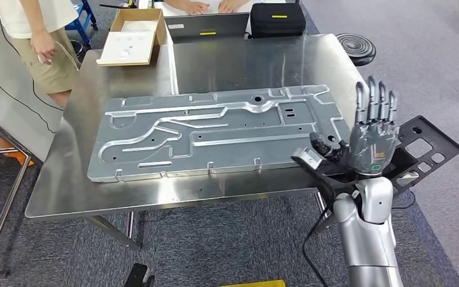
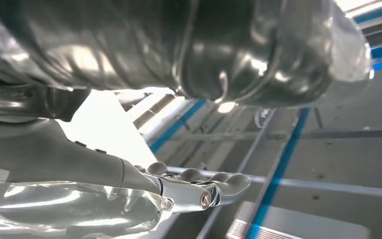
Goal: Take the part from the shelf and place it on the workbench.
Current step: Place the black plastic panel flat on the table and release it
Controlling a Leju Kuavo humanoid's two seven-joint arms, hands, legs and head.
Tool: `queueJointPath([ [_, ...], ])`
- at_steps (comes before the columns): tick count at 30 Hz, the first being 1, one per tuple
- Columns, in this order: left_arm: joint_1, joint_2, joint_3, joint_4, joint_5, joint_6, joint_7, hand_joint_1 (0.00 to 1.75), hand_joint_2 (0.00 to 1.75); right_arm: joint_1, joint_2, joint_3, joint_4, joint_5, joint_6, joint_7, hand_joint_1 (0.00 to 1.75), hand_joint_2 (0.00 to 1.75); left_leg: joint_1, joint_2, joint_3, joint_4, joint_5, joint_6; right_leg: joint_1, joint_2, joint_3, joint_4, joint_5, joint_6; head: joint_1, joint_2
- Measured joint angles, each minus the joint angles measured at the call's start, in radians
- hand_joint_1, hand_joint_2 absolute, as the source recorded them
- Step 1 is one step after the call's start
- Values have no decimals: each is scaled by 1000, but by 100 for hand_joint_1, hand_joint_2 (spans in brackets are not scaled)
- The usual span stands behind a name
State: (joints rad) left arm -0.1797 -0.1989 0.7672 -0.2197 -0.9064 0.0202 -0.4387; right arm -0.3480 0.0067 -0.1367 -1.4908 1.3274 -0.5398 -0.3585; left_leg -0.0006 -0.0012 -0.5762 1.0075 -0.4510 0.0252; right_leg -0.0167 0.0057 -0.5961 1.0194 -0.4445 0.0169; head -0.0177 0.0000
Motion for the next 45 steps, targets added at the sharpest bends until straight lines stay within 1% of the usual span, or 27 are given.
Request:
queueJointPath([
  [2,0,-2,-1,0,2,0,0,0,0,14,7,33,-29,33,0,25,0,0,4,1,3,-11,8,12,-1,0,-5,16,-14,9,0,0],
  [3,-1,-3,-2,0,4,0,-1,0,0,18,9,51,-42,36,0,35,0,0,6,3,5,-16,12,18,-2,-1,-19,48,-37,12,0,0],
  [5,-2,-6,-2,0,8,1,-1,0,0,30,12,78,-66,16,0,39,0,0,5,6,4,-19,14,24,-3,-1,-74,169,-105,15,0,0],
  [6,-1,-7,-2,0,9,1,-2,0,0,39,13,85,-78,-2,0,32,0,0,3,6,4,-18,14,26,-3,-1,-102,231,-131,16,0,0],
  [7,2,-8,-2,0,10,1,-2,0,0,50,15,89,-91,-18,0,24,0,0,2,6,4,-18,13,27,-4,-1,-120,269,-139,17,0,0],
  [8,4,-8,-2,0,11,1,-3,0,0,58,16,92,-102,-32,0,15,0,0,1,5,4,-17,12,26,-4,-2,-120,268,-127,16,0,0],
  [9,6,-8,-2,0,12,2,-4,0,0,65,20,95,-115,-45,0,3,0,0,1,5,4,-15,11,26,-4,-2,-100,228,-97,14,0,0],
  [10,7,-9,-2,0,13,4,-6,0,0,72,25,97,-129,-61,0,-13,0,0,1,5,5,-11,9,24,-3,-2,-67,161,-61,10,0,0],
  [12,8,-10,-2,0,17,8,-11,0,0,92,43,99,-164,-107,0,-62,0,0,-3,4,3,-3,3,16,2,-4,-8,42,-18,1,0,0],
  [14,10,-11,-2,0,20,14,-14,0,0,121,66,99,-197,-153,0,-109,0,0,-5,3,2,0,-1,7,8,-3,7,7,-16,-6,0,0],
  [17,15,-11,-1,0,26,20,-17,0,0,162,101,109,-236,-210,0,-152,0,0,-4,4,-2,14,-16,-9,1,-1,10,-2,-11,-21,0,0],
  [19,18,-12,-1,0,30,23,-18,0,0,188,124,127,-257,-245,0,-177,0,0,0,3,-35,95,-67,-20,-3,-3,14,-7,-9,-31,0,0],
  [21,21,-12,-1,0,32,25,-18,0,0,216,147,153,-274,-259,0,-197,0,0,5,3,-95,227,-130,-29,-3,-4,14,-6,-10,-35,-1,0],
  [22,23,-11,-1,0,32,27,-18,0,0,231,157,167,-280,-259,0,-205,0,0,8,3,-116,272,-142,-32,-3,-4,14,-5,-10,-36,-1,0],
  [23,25,-11,-1,0,32,28,-18,0,0,243,166,180,-285,-259,0,-210,0,0,9,3,-121,281,-135,-34,-3,-4,14,-4,-11,-35,-1,0],
  [24,26,-11,-1,0,32,29,-18,0,0,252,173,192,-289,-258,0,-214,0,0,11,3,-106,249,-110,-34,-4,-3,15,-3,-11,-34,-1,0],
  [26,25,-11,-1,0,32,31,-18,0,0,262,184,212,-297,-249,0,-221,0,0,12,3,-36,110,-45,-30,-3,-1,17,-1,-14,-30,-1,0],
  [28,23,-10,-1,0,31,31,-17,0,0,267,189,238,-303,-229,0,-227,0,0,8,2,12,12,-15,-22,-1,0,17,1,-16,-20,0,0],
  [31,22,-11,-1,0,29,31,-13,0,0,272,190,277,-307,-187,0,-222,0,0,7,2,19,-8,-8,-7,0,0,18,-4,-12,-1,0,0],
  [33,20,-11,-1,0,29,30,-12,0,0,273,190,295,-311,-167,0,-214,0,0,11,4,22,-20,2,7,-1,0,8,23,-34,8,0,0],
  [36,19,-11,-1,0,30,30,-12,0,0,278,190,306,-314,-162,0,-208,0,0,10,1,20,-25,7,17,-1,-1,-68,187,-127,15,0,0],
  [37,20,-11,-1,0,30,30,-12,0,0,280,189,307,-314,-164,0,-207,0,0,8,-2,18,-24,8,18,-1,-1,-91,236,-144,16,0,0],
  [38,21,-11,-1,0,31,30,-12,0,0,282,189,309,-314,-167,0,-207,0,0,7,-7,16,-22,8,18,-1,-1,-100,255,-143,15,0,0],
  [39,22,-11,-1,0,31,30,-12,0,0,283,188,310,-314,-171,0,-208,0,0,6,-15,15,-20,7,18,-1,-1,-90,237,-123,13,0,0],
  [41,21,-12,-1,0,33,30,-12,0,0,284,187,312,-317,-180,0,-212,0,0,5,-32,14,-16,7,16,0,19,-25,114,-60,5,0,0],
  [43,20,-15,-1,0,36,30,-12,0,0,285,187,312,-323,-189,0,-219,0,87,4,-49,10,-10,6,9,3,47,24,15,-28,-4,0,0],
  [45,20,-16,-1,0,38,30,-13,0,0,286,187,312,-330,-196,0,-226,0,175,4,-64,5,-8,8,-3,7,48,31,-3,-26,-9,0,0],
])
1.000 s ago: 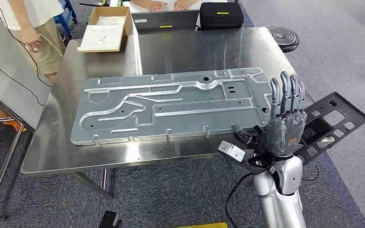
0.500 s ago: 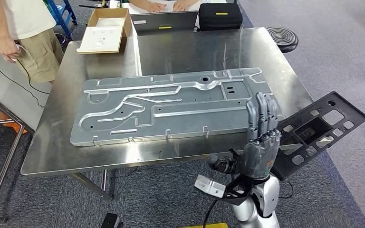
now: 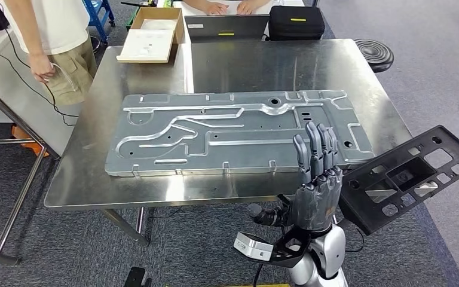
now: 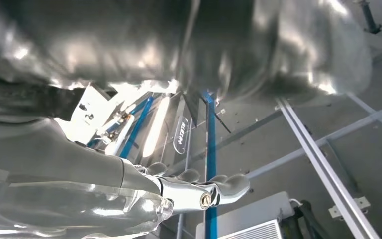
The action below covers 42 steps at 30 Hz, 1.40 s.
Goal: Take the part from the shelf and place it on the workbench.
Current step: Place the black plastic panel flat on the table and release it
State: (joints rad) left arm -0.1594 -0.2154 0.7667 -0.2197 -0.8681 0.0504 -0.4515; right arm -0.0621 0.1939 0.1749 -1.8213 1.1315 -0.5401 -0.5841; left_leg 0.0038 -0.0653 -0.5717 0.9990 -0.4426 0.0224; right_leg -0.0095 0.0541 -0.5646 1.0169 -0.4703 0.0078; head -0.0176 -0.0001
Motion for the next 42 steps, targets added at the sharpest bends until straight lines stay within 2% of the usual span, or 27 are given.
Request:
queueJointPath([
  [1,1,0,0,0,0,0,0,0,0,0,0,0,-4,-3,0,-2,0,175,1,-6,-2,-1,1,-6,-2,-10,1,-3,2,-5,0,0],
  [3,2,1,0,0,1,0,-1,0,0,-1,0,0,-11,-12,0,-5,0,175,1,7,-14,22,-16,-17,-8,-29,5,-13,8,-17,-1,0],
  [6,2,0,0,0,4,0,-2,0,0,-3,1,-5,-25,-32,0,-9,0,175,6,49,-92,187,-105,-34,-9,-62,7,-19,9,-29,-2,0],
  [8,5,0,0,0,7,0,-2,0,0,-4,0,-14,-31,-46,0,-10,0,175,10,57,-135,278,-132,-41,-8,-85,6,-18,7,-29,-2,0],
  [9,7,1,0,0,7,0,-2,0,0,-5,-1,-18,-35,-51,0,-10,0,175,10,61,-131,269,-117,-43,-8,-96,7,-17,6,-28,-2,0],
  [11,8,2,0,0,8,0,-2,0,0,-8,-2,-26,-44,-58,0,-10,0,175,9,86,-67,148,-52,-39,-7,-116,11,-16,2,-23,-2,0],
  [13,5,2,0,0,8,0,-3,0,0,-12,-4,-35,-53,-62,0,-9,0,175,2,123,-6,28,-12,-26,-2,-135,16,-14,-3,-14,-2,0],
  [14,4,3,0,0,8,0,-3,0,0,-13,-5,-38,-56,-65,0,-10,0,175,-1,133,6,2,-7,-19,1,-143,18,-13,-5,-9,-2,0],
  [16,5,3,0,0,8,0,-4,0,0,-15,-5,-44,-61,-70,0,-11,0,175,-4,116,4,-4,-5,-5,3,-161,21,-15,-7,1,-1,0],
  [18,10,3,0,0,8,0,-4,0,0,-16,-6,-46,-69,-74,0,-13,0,175,1,94,6,-12,1,7,-1,-142,20,1,-23,12,-2,0],
  [19,10,3,0,0,8,0,-4,0,0,-16,-6,-47,-73,-76,0,-14,0,175,3,84,8,-16,6,14,-3,-119,7,34,-47,17,-1,0],
  [21,9,3,0,0,9,0,-5,0,0,-12,-8,-52,-77,-78,0,-17,0,175,5,64,8,-19,10,21,-5,-72,-49,153,-112,21,-1,0],
  [22,8,3,0,0,9,0,-5,0,0,-10,-9,-55,-77,-78,0,-17,0,175,4,52,7,-18,11,22,-5,-64,-80,214,-136,21,-1,0],
  [23,9,3,0,0,9,0,-5,0,0,-8,-10,-57,-77,-78,0,-18,0,175,3,39,6,-17,11,22,-5,-61,-102,252,-142,22,-1,0],
  [24,10,3,0,0,9,0,-5,0,0,-7,-11,-58,-78,-78,0,-19,0,175,3,25,6,-15,10,22,-5,-60,-108,256,-129,21,-1,0],
  [25,11,3,0,0,9,0,-5,0,0,-6,-11,-59,-78,-77,0,-20,0,175,3,10,6,-12,10,21,-6,-56,-95,222,-98,19,-1,0],
  [26,11,2,0,0,9,0,-5,0,0,-6,-11,-59,-78,-77,0,-21,0,175,3,-5,6,-10,9,19,-7,-45,-68,159,-57,16,-1,0],
  [28,9,1,0,0,9,0,-5,0,0,-7,-11,-59,-78,-74,0,-23,0,175,2,-31,2,-2,6,13,-9,-4,-17,41,-7,11,-1,0],
  [30,8,1,1,0,8,0,-5,0,0,-7,-11,-59,-78,-73,0,-23,0,175,2,-50,-5,1,6,1,-8,13,-3,3,-1,6,-1,0],
  [32,10,1,1,0,8,0,-5,0,0,-8,-11,-59,-78,-73,0,-24,0,175,6,-60,-12,3,6,-11,-7,-9,-2,-1,3,-4,-1,0],
  [34,10,2,1,0,8,0,-5,0,0,-9,-10,-59,-79,-73,0,-23,0,175,4,-25,-31,41,-18,-21,-10,-32,3,-9,7,-18,-3,0],
  [36,6,2,1,0,8,0,-5,0,0,-8,-9,-59,-79,-73,0,-23,0,175,4,30,-84,153,-78,-28,-9,-60,5,-12,6,-28,-4,0],
  [38,5,2,1,0,7,0,-5,0,0,-6,-9,-59,-78,-73,0,-24,0,175,8,52,-141,268,-121,-33,-5,-90,5,-12,4,-31,-4,0],
  [39,5,2,1,0,7,0,-5,0,0,-6,-9,-59,-78,-73,0,-24,0,175,10,58,-148,283,-118,-35,-5,-104,5,-12,2,-31,-4,0],
  [40,7,2,1,0,7,0,-5,0,0,-6,-9,-59,-78,-73,0,-24,0,175,10,63,-134,258,-97,-35,-4,-117,6,-11,1,-30,-4,0],
  [41,7,3,1,0,7,0,-4,0,0,-6,-9,-59,-78,-73,0,-24,0,175,10,74,-101,197,-65,-32,-4,-130,8,-11,-1,-28,-4,0],
  [42,6,3,1,0,7,0,-4,0,0,-6,-9,-59,-78,-73,0,-24,0,175,7,100,-62,122,-38,-27,-3,-143,11,-10,-4,-25,-4,0],
])
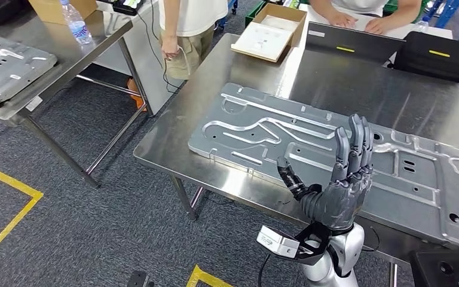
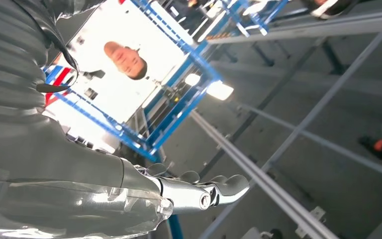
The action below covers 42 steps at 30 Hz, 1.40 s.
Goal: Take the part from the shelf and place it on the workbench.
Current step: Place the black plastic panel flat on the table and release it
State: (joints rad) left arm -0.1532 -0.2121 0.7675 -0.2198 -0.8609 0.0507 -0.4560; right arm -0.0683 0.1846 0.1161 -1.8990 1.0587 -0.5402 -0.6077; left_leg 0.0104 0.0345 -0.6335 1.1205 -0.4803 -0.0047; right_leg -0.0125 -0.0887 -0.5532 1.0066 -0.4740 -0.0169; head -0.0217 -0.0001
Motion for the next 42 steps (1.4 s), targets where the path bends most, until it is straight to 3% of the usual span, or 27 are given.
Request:
queueJointPath([
  [2,-4,1,0,0,0,0,0,0,0,0,0,0,0,0,0,0,0,175,-8,37,55,-104,30,13,5,-23,6,0,-5,9,0,0],
  [3,-5,1,0,0,0,0,-1,0,0,0,0,1,0,0,0,0,0,175,-13,43,62,-121,31,19,7,-33,8,0,-7,14,0,0],
  [5,-3,1,0,0,0,0,-1,0,0,0,0,4,0,0,0,-1,0,175,-12,16,60,-125,36,28,7,-50,14,-2,-10,25,0,0],
  [6,0,0,0,0,0,0,-1,0,0,0,1,6,0,0,0,-2,0,175,-9,3,62,-131,40,33,5,-38,16,3,-17,31,0,0],
  [8,1,-2,0,0,1,1,-3,0,0,4,0,11,-1,1,0,-5,0,175,-3,-21,68,-140,49,44,0,21,-7,64,-62,39,1,0],
  [9,0,-3,0,0,2,1,-4,0,0,8,0,12,-1,2,0,-5,0,175,-3,-33,68,-141,51,46,-2,55,-34,124,-96,41,1,0],
  [11,0,-3,0,0,3,2,-4,0,0,16,-1,15,0,5,0,-7,0,175,-3,-61,65,-140,53,49,-2,81,-97,247,-146,42,2,0],
  [12,1,-3,0,0,4,3,-5,0,0,19,-1,16,0,5,0,-8,0,175,-3,-77,65,-138,52,49,-2,84,-114,272,-143,42,1,0],
  [13,3,-3,0,0,4,3,-5,0,0,21,-1,17,0,6,0,-9,0,175,-3,-93,65,-136,51,48,-2,86,-112,259,-120,41,2,0],
  [14,4,-3,0,0,4,3,-5,0,0,21,-1,17,0,6,0,-9,0,175,-3,-109,65,-132,50,47,-3,93,-92,208,-81,40,2,0],
  [16,4,-4,0,0,5,3,-5,0,0,22,-1,19,0,6,0,-9,0,175,-3,-138,63,-124,46,40,-7,135,-37,76,-14,35,1,0],
  [18,3,-4,0,0,7,3,-5,0,0,23,-1,20,0,9,0,-9,0,175,-2,-162,55,-119,45,29,-8,164,-12,14,3,31,1,0],
  [20,6,-4,0,0,10,3,-6,0,0,23,-1,23,0,11,0,-9,0,175,0,-182,49,-121,47,16,-6,148,-9,10,3,25,1,0],
  [21,8,-3,1,0,11,3,-6,0,0,23,0,25,0,12,0,-9,0,175,0,-177,46,-116,44,11,-7,136,-7,6,5,18,1,0],
  [23,8,-3,1,0,11,3,-6,0,0,23,1,28,0,15,0,-9,0,175,-1,-124,17,-58,7,3,-10,107,-1,-3,8,4,0,0],
  [25,5,-3,1,0,12,3,-7,0,0,26,2,28,1,19,0,-8,0,175,0,-60,-47,73,-61,-4,-6,76,-1,-6,7,-4,-2,0],
  [27,5,-3,1,0,12,3,-8,0,0,30,2,27,3,21,0,-6,0,175,3,-42,-96,171,-92,-9,-3,44,-1,-5,5,-5,-2,0],
  [28,6,-3,1,0,12,3,-8,0,0,30,2,27,4,22,0,-5,0,175,4,-39,-93,167,-80,-11,-3,30,0,-5,3,-4,-2,0],
  [29,7,-3,1,0,12,3,-8,0,0,30,2,27,5,22,0,-4,0,175,5,-33,-69,123,-52,-10,-3,16,2,-5,1,-2,-2,0],
  [31,6,-2,1,0,14,3,-9,0,0,30,2,27,5,22,0,-3,0,175,1,7,13,-25,10,-3,0,-8,10,-5,-4,5,-2,0],
  [33,3,-2,1,0,14,3,-10,0,0,30,2,28,6,22,0,-3,0,175,-6,36,60,-113,35,11,4,-28,17,-5,-9,15,-2,0],
  [36,5,-2,2,0,15,3,-11,0,0,28,2,30,7,23,0,-3,0,175,-7,8,58,-127,39,30,4,-47,26,-8,-14,33,-1,0],
  [38,7,-2,2,0,16,4,-10,0,0,27,2,33,9,24,0,-1,0,175,-2,-15,63,-135,47,42,-1,1,14,29,-46,44,-1,0],
  [40,6,-3,2,0,16,4,-10,0,0,29,0,34,11,26,0,1,0,175,-1,-40,63,-138,52,49,-4,66,-42,150,-115,49,0,0],
  [41,6,-3,2,0,16,4,-10,0,0,31,-1,34,12,26,0,2,0,175,-2,-54,61,-137,52,50,-4,78,-77,219,-144,49,0,0],
  [42,7,-3,2,0,16,4,-9,0,0,32,-2,34,14,27,0,3,0,175,-3,-69,59,-136,52,51,-3,83,-103,267,-156,48,0,0],
])
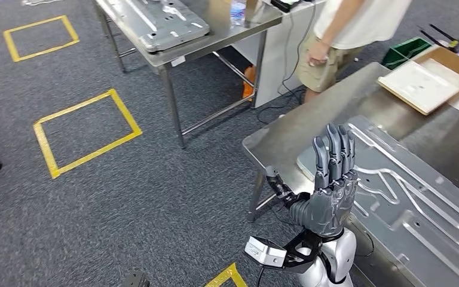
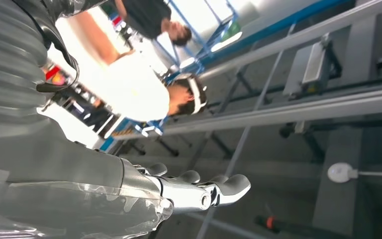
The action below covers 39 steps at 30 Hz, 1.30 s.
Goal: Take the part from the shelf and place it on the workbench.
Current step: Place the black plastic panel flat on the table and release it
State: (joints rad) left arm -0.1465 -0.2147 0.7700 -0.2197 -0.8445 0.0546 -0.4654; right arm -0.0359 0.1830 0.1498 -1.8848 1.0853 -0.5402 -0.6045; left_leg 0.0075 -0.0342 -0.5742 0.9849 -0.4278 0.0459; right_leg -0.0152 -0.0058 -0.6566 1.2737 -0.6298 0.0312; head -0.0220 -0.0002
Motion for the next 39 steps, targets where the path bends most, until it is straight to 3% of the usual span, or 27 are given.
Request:
queueJointPath([
  [1,1,0,0,0,0,0,0,0,0,1,0,0,1,0,0,0,0,175,-1,-16,0,2,0,0,1,2,-9,9,12,-2,0,0],
  [2,2,0,0,0,0,0,0,0,0,1,-1,0,2,0,0,1,0,175,-2,-33,0,4,-1,-1,1,6,1,-23,44,-5,0,0],
  [4,3,0,0,0,0,2,0,0,0,1,-2,1,3,0,0,2,0,175,-2,-66,1,9,-3,-4,0,45,56,-155,124,-14,0,0],
  [5,1,0,0,0,0,2,0,0,0,1,-2,1,3,0,0,4,0,175,-3,-80,-1,13,-4,-7,-1,69,78,-212,147,-18,0,0],
  [7,1,2,1,0,3,3,0,0,0,0,-3,3,4,1,0,6,0,175,1,-104,-9,15,-3,-18,1,96,96,-259,156,-23,0,0],
  [9,4,9,3,0,7,8,0,0,0,-3,-4,8,5,1,0,7,0,175,5,-121,-16,13,-1,-32,1,73,100,-268,159,-30,0,0],
  [11,6,19,5,-1,10,16,0,0,0,-5,-3,13,6,1,0,8,0,175,2,-77,-33,47,-23,-41,-2,44,110,-280,163,-43,-1,0],
  [13,3,28,6,-1,14,19,0,0,0,-4,-3,16,7,1,0,9,0,175,0,-6,-87,157,-82,-48,0,11,116,-286,162,-53,-1,0],
  [15,2,36,7,-1,15,19,0,0,0,-3,-4,16,9,0,0,9,0,175,4,22,-149,278,-129,-54,4,-23,117,-285,158,-56,-1,0],
  [16,3,38,7,-1,16,19,0,0,0,-3,-4,16,10,0,0,9,0,175,5,27,-160,299,-128,-56,5,-39,118,-283,155,-55,-1,0],
  [17,5,41,8,-1,16,19,0,0,0,-3,-4,16,10,0,0,9,0,175,6,31,-148,277,-108,-57,5,-54,119,-282,153,-54,-2,0],
  [18,6,45,8,-1,17,20,0,0,0,-3,-4,16,11,0,0,9,0,175,6,40,-115,216,-74,-56,5,-68,122,-281,149,-52,-2,0],
  [20,5,52,12,-1,20,29,-1,0,0,-3,-4,17,11,0,0,9,0,175,2,80,-38,73,-22,-47,8,-92,130,-280,143,-44,-1,0],
  [21,3,56,14,-1,22,35,-1,0,0,-4,-4,17,11,-1,0,9,0,175,-1,97,-13,30,-10,-41,9,-101,133,-280,140,-39,-1,0],
  [22,2,59,18,-1,25,41,-2,0,0,-4,-4,17,11,-2,0,9,0,175,-4,105,-6,14,-9,-36,11,-110,136,-280,137,-34,-1,0],
  [24,2,71,24,-2,33,49,-3,0,0,-5,-4,17,11,-5,0,9,0,175,-5,87,-7,12,-6,-25,12,-128,142,-283,134,-22,-1,0],
  [25,4,77,28,-2,37,52,-4,0,0,-5,-4,18,12,-7,0,8,0,175,-3,75,-6,7,-3,-20,11,-122,145,-280,128,-16,-1,0],
  [27,6,89,38,-2,47,54,-7,0,0,-5,-4,18,13,-13,0,4,0,175,3,52,-1,-1,2,-9,7,-74,127,-228,89,-8,-1,0],
  [29,6,98,47,-2,54,54,-10,0,0,1,-4,18,16,-21,0,-1,0,175,2,28,-3,-1,4,-2,4,-20,67,-105,24,-7,0,0],
  [30,6,102,51,-2,56,54,-11,0,0,5,-5,18,18,-25,0,-4,0,175,0,14,-5,0,5,0,3,-9,34,-45,3,-7,0,0],
  [31,6,105,53,-2,57,54,-12,0,0,7,-5,18,21,-28,0,-5,0,175,-2,-2,-6,1,5,1,3,-3,13,-10,0,-7,0,0],
  [32,8,108,56,-2,57,54,-13,0,0,8,-5,18,24,-31,0,-7,0,175,-3,-18,-6,3,4,1,3,0,7,-10,17,-9,0,0],
  [33,10,110,58,-2,58,54,-15,0,0,8,-5,18,27,-34,0,-9,0,175,-4,-34,-5,5,4,1,3,6,19,-49,52,-12,0,0],
  [34,11,111,61,-2,58,53,-17,0,0,8,-5,18,29,-37,0,-11,0,175,-4,-50,-4,7,3,0,3,24,44,-113,96,-17,0,0],
  [36,12,112,64,-2,58,51,-20,0,0,8,-5,18,33,-41,0,-16,0,175,-4,-77,-8,12,2,-6,2,83,88,-227,149,-27,0,0],
  [38,13,113,68,-2,58,49,-23,0,0,7,-4,18,37,-44,0,-20,0,175,1,-101,-17,13,5,-19,5,108,100,-264,155,-32,0,0],
  [39,16,114,70,-2,58,49,-23,0,0,7,-3,18,38,-44,0,-22,0,175,4,-114,-22,11,7,-27,6,96,102,-269,157,-35,0,0],
])
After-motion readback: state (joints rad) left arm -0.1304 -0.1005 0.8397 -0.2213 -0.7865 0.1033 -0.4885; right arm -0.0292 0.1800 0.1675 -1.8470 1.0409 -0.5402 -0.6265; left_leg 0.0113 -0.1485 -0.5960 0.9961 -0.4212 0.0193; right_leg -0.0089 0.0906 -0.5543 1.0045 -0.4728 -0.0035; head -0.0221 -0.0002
